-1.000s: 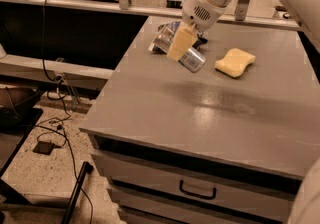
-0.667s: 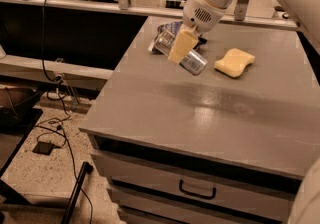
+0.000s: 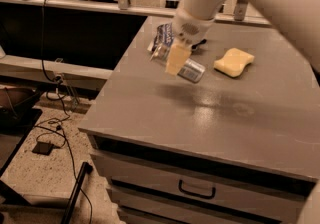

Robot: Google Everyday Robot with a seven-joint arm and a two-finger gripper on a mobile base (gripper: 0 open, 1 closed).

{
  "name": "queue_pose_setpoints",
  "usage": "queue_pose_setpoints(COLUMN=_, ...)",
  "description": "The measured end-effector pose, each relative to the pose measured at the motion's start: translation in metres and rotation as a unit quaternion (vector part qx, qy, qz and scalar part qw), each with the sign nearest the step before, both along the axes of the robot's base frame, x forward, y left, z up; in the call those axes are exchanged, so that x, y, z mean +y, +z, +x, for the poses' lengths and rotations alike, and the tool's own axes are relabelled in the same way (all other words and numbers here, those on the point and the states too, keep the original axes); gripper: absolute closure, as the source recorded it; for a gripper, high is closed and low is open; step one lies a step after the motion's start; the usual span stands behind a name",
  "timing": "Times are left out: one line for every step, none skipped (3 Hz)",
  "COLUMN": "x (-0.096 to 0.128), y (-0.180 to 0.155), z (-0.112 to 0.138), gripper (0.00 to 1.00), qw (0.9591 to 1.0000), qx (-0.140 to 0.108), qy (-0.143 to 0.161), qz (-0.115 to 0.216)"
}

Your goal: Knock redbull can over

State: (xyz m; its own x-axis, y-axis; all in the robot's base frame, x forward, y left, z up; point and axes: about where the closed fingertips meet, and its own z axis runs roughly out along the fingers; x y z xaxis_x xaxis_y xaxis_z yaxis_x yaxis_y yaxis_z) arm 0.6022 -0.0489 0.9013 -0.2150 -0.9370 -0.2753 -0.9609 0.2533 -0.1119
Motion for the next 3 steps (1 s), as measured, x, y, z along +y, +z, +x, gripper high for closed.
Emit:
queue_pose_setpoints(x=0.0118, y=-0.0402, z=-0.0087, gripper=0.67, qw=0.9939, qx=0.007, qy=0.026, qz=-0.107)
queue_pose_setpoints(x=0.0082, y=-0.0378, z=-0.0058, gripper=0.43, qw=0.9944, qx=0.002, qy=0.023, qz=-0.103)
queue_pose_setpoints(x=0.0089, y=-0.0377, z=-0.0054, gripper=0.12, qw=0.9947, qx=0.0, qy=0.023, qz=-0.101)
